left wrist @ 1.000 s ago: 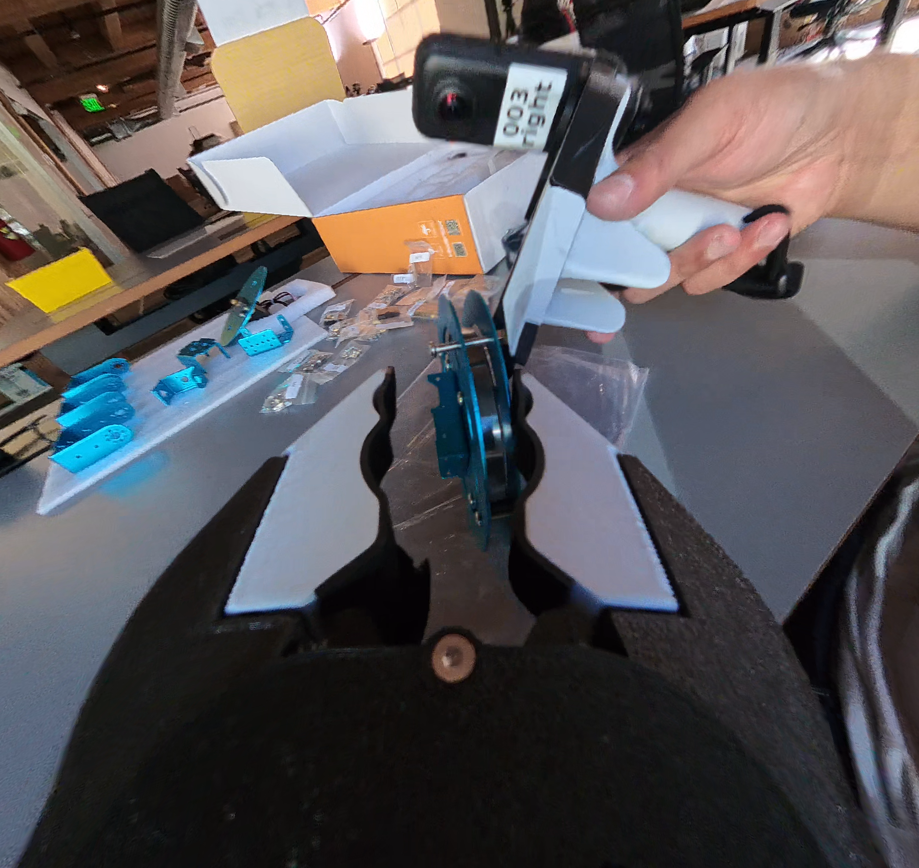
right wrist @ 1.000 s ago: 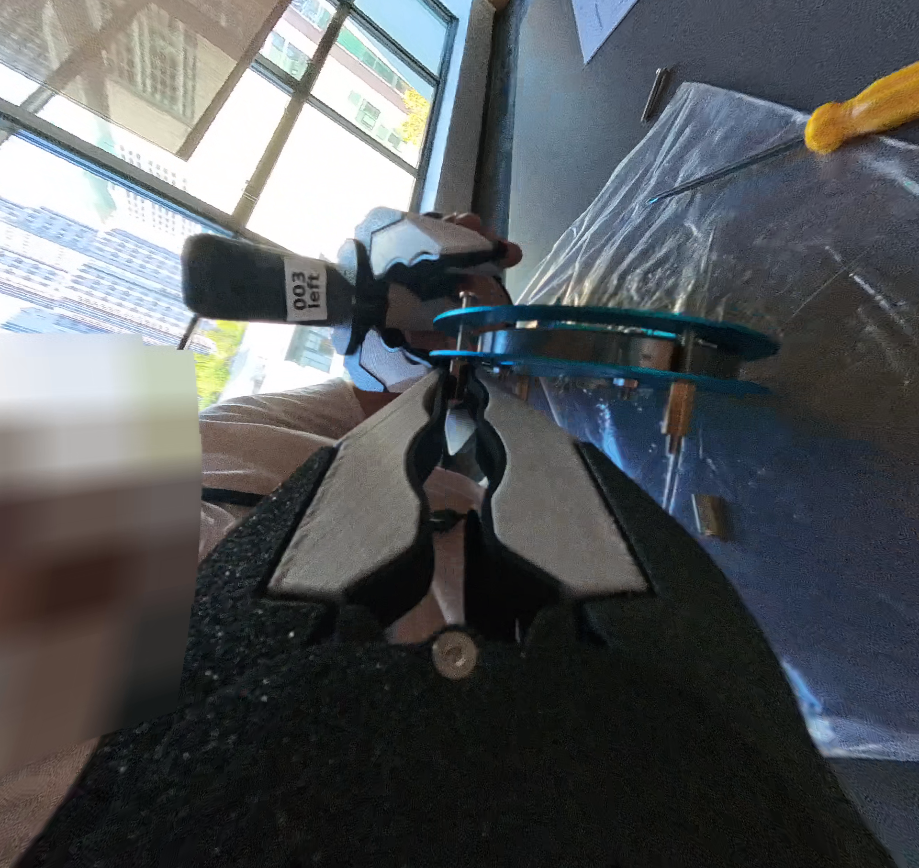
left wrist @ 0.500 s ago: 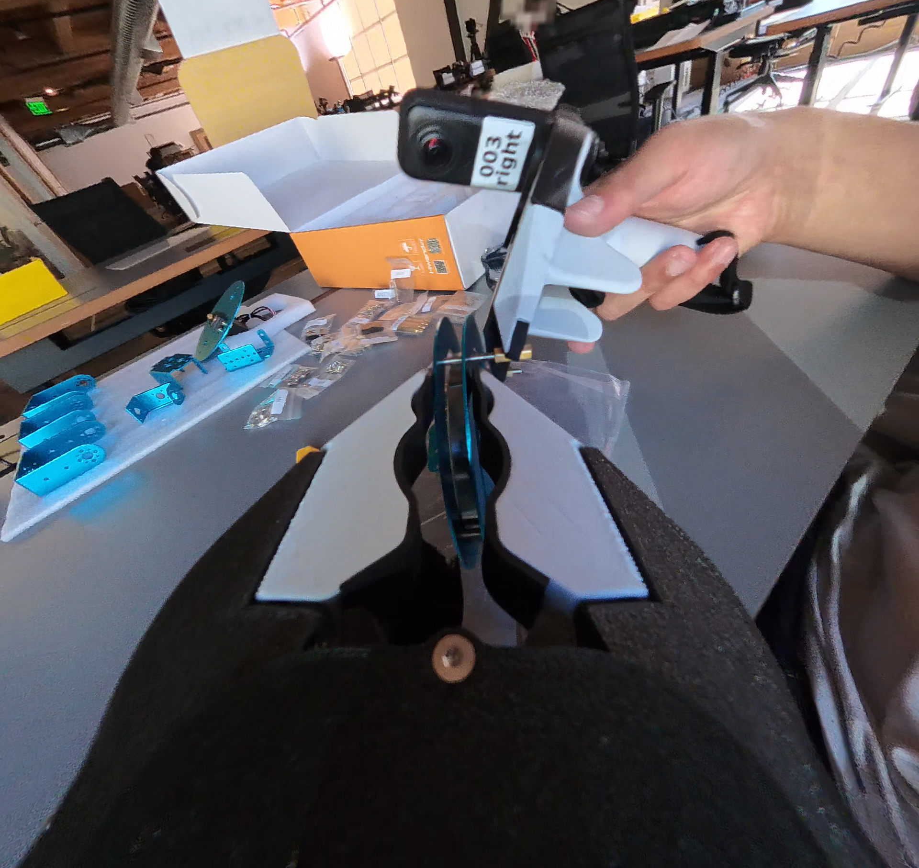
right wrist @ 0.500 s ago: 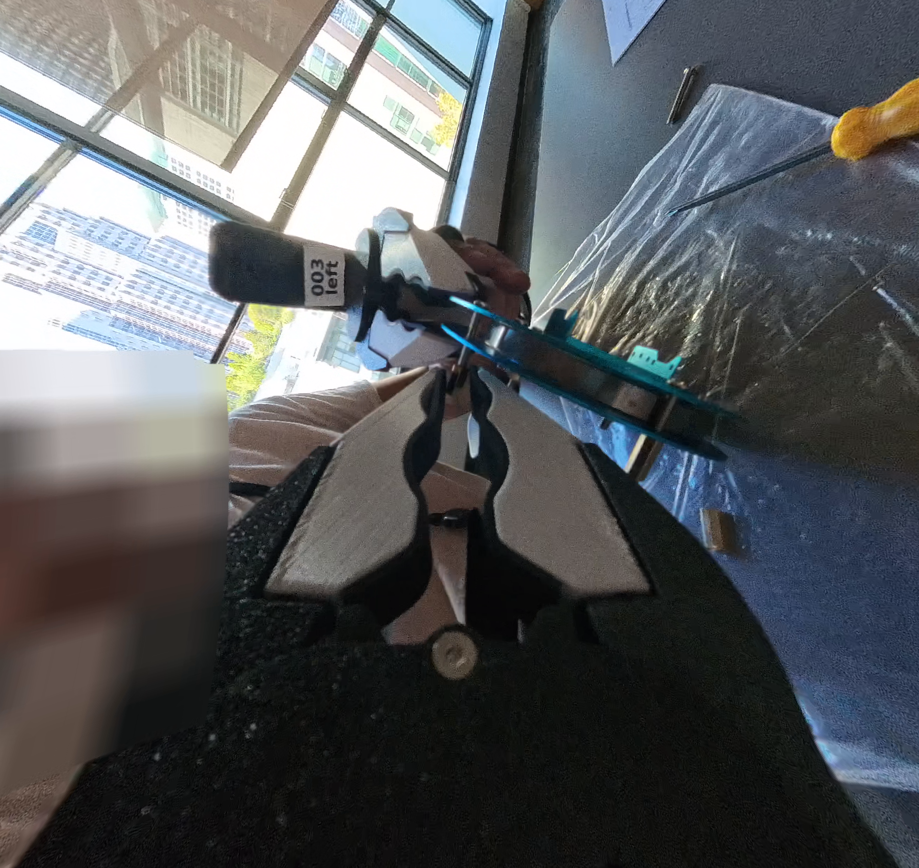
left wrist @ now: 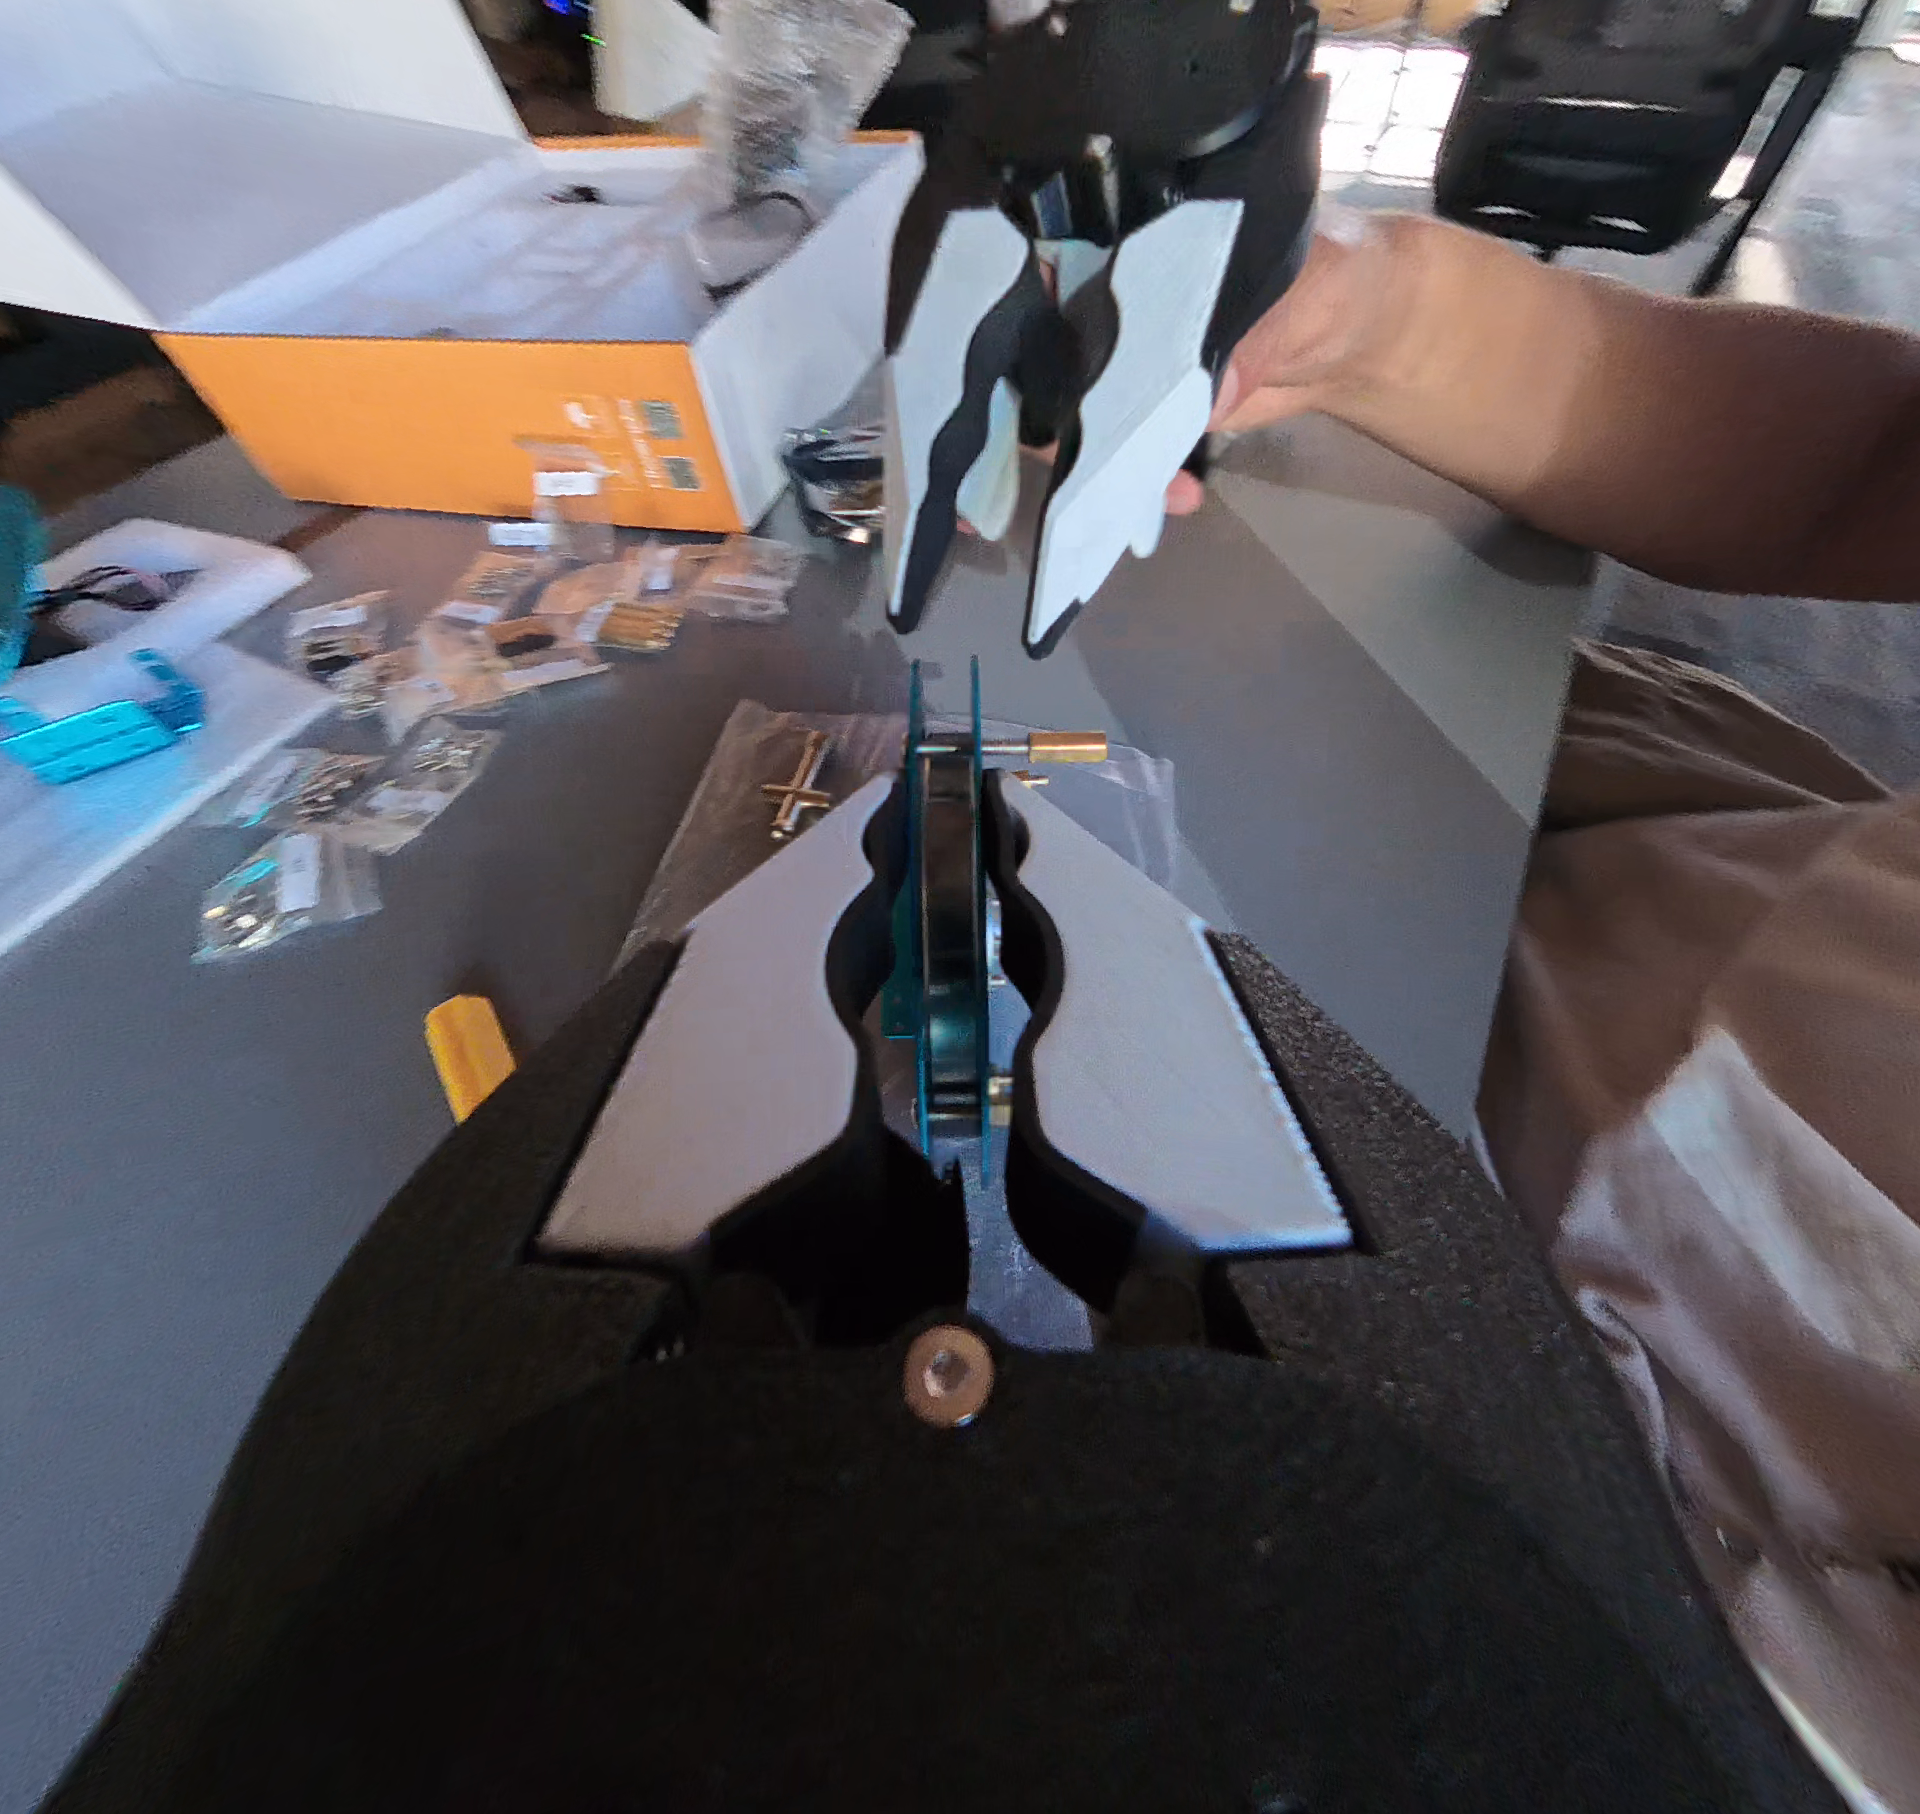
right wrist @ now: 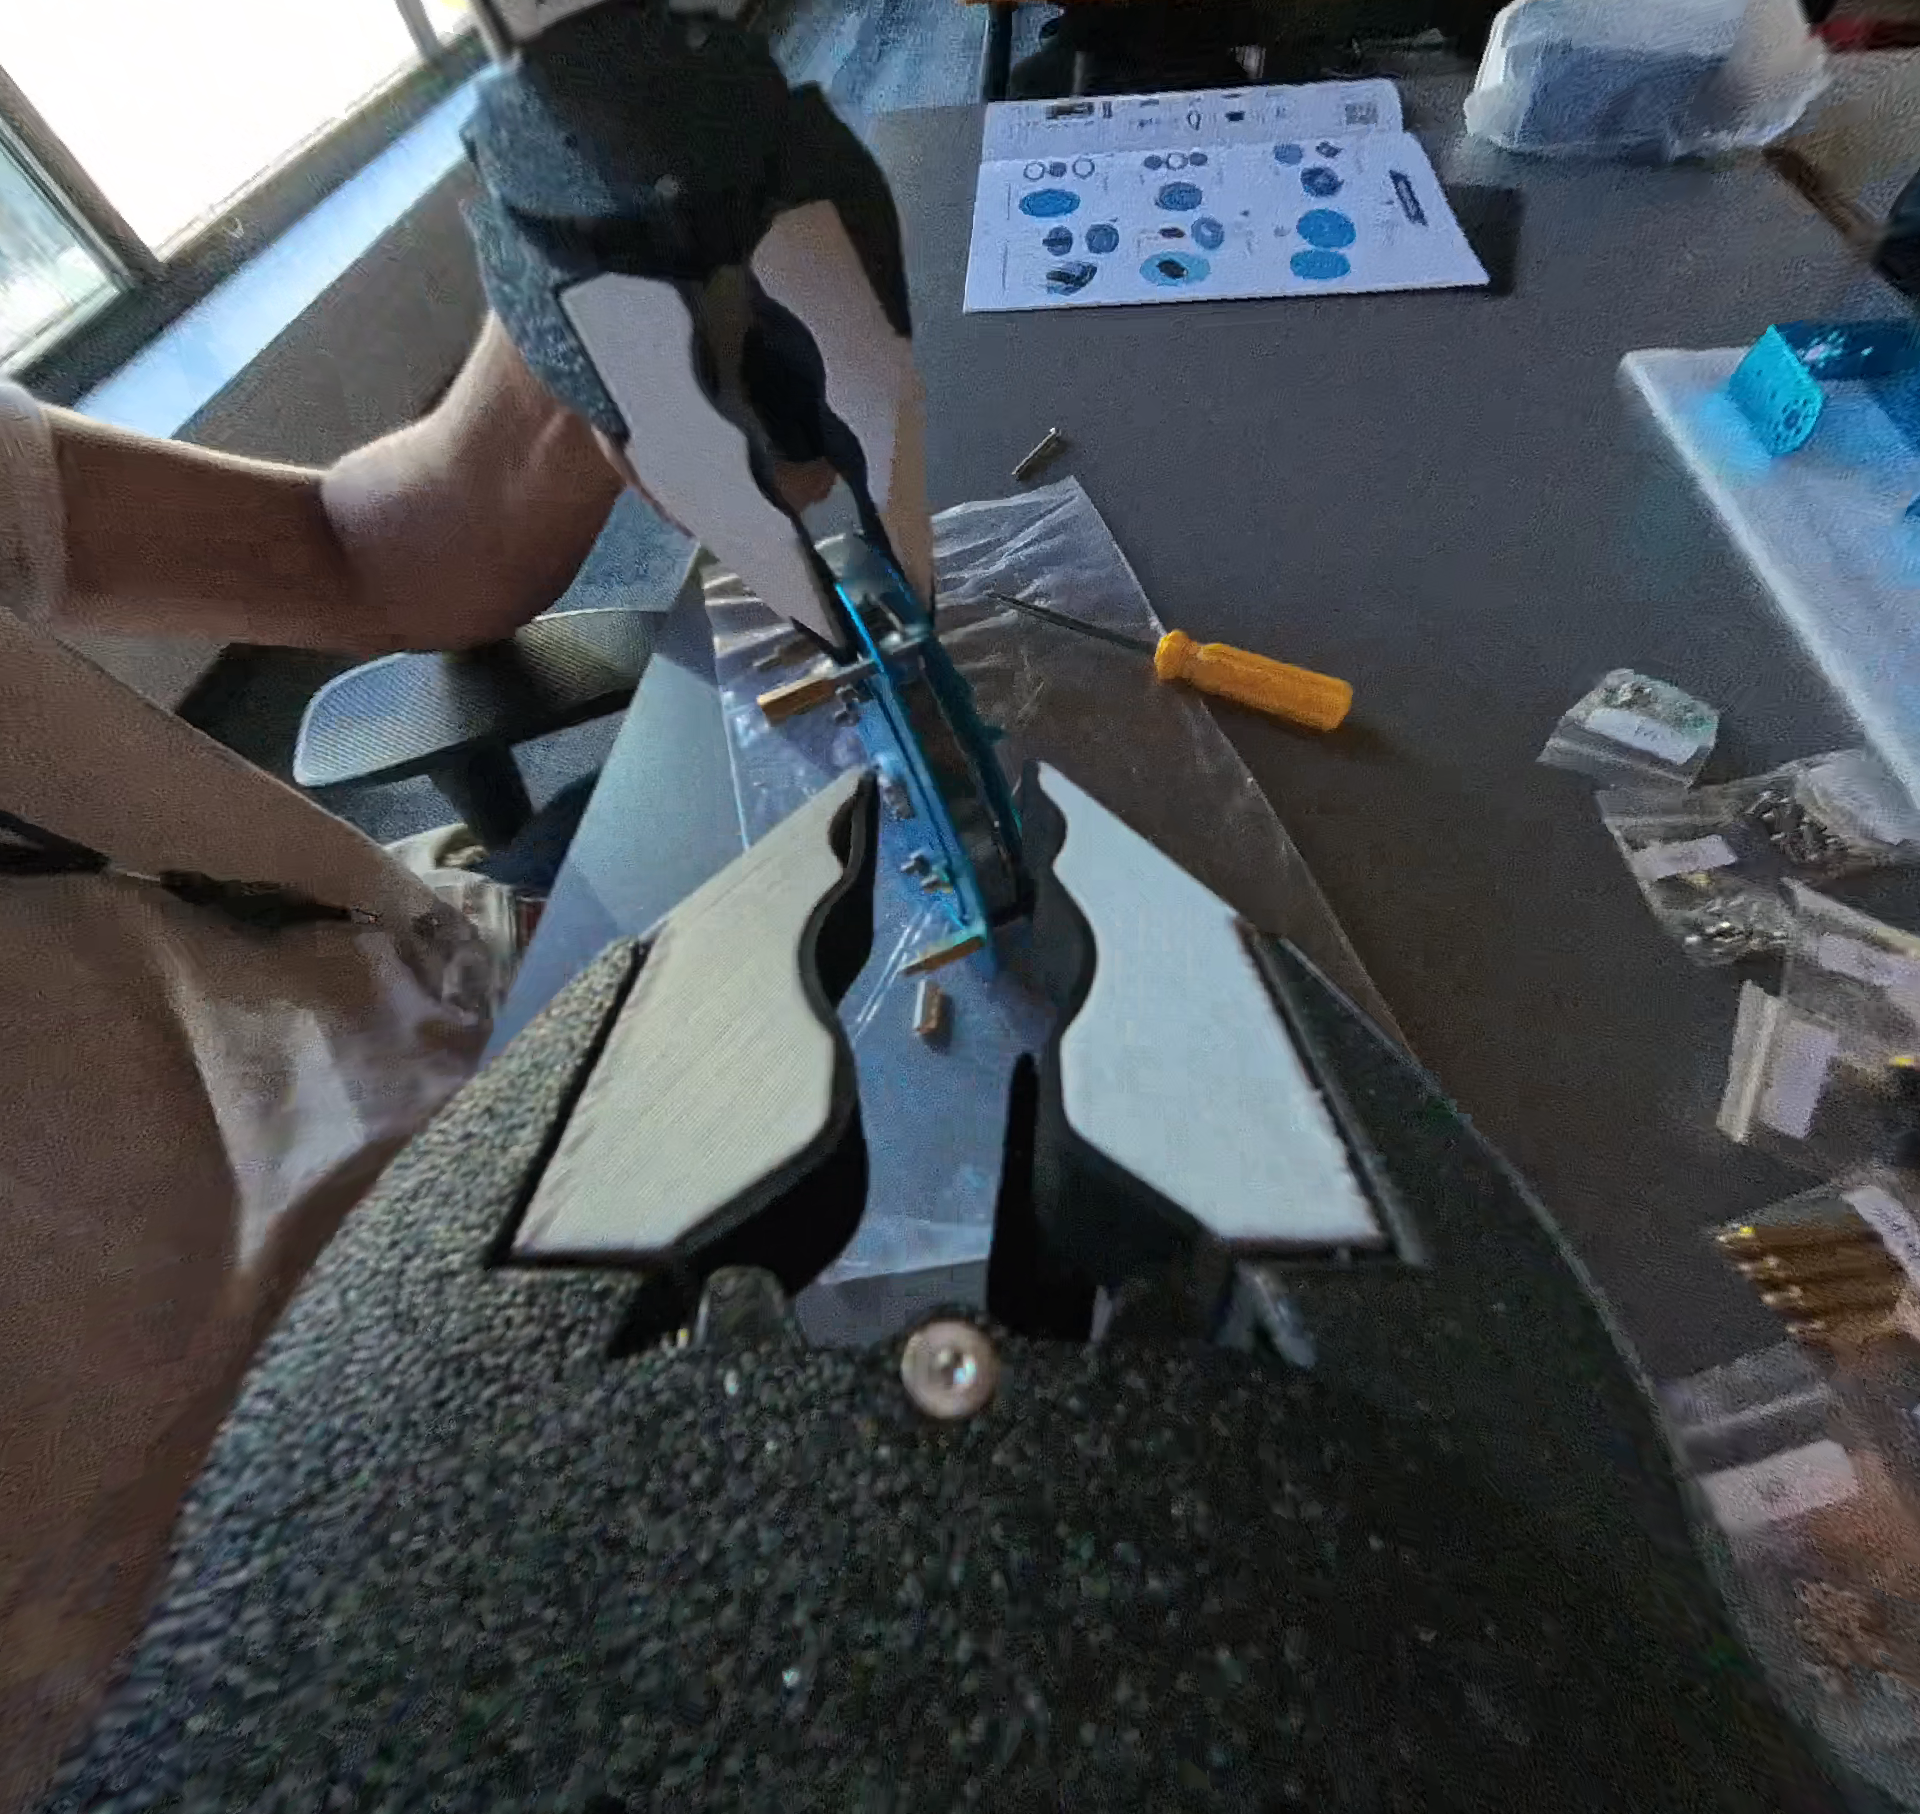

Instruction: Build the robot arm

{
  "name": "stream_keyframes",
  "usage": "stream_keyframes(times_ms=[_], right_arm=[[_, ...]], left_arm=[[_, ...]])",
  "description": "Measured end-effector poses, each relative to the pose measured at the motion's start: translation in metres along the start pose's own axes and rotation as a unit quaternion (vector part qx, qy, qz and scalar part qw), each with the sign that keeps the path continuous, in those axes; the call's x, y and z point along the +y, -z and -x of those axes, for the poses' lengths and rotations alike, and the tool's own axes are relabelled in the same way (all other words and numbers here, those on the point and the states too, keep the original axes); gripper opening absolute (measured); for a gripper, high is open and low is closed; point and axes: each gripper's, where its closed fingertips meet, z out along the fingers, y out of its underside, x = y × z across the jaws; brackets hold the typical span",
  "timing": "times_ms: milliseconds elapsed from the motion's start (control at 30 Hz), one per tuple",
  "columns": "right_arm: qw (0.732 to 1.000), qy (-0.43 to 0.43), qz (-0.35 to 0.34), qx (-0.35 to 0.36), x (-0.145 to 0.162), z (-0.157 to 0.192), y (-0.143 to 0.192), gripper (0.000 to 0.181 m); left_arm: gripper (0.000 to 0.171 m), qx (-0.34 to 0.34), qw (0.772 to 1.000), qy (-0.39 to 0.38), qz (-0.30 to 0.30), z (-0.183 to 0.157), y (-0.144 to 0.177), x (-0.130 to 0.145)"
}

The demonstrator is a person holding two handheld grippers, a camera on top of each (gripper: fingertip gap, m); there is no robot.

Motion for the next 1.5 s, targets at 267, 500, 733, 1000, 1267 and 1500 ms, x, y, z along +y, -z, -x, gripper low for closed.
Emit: stream_keyframes(times_ms=[267, 500, 733, 1000, 1267, 1500], right_arm=[[0.988, 0.148, -0.019, 0.026, -0.001, 0.008, -0.019, 0.035], [0.992, 0.108, -0.058, -0.009, -0.01, 0.023, -0.045, 0.016], [0.99, 0.126, -0.068, -0.001, -0.01, 0.023, -0.042, 0.012], [0.989, 0.116, -0.089, 0.001, -0.012, 0.02, -0.041, 0.015], [0.983, 0.152, -0.106, 0.008, -0.014, 0.023, -0.039, 0.015], [0.978, 0.18, -0.09, 0.061, -0.017, 0.016, -0.042, 0.013]], left_arm=[[0.012, 0.091, 0.995, -0.03, 0.013, 0.001, 0.001, 0.002], [0.013, 0.126, 0.99, -0.059, 0.006, -0.01, 0.009, 0.008], [0.017, 0.104, 0.991, -0.077, 0.03, -0.004, 0.012, 0.019], [0.012, 0.109, 0.991, -0.072, 0.036, -0.004, 0.012, 0.021], [0.012, 0.115, 0.99, -0.071, 0.031, -0.005, 0.011, 0.021], [0.023, 0.084, 0.995, -0.051, 0.034, 0.011, 0.009, 0.02]])
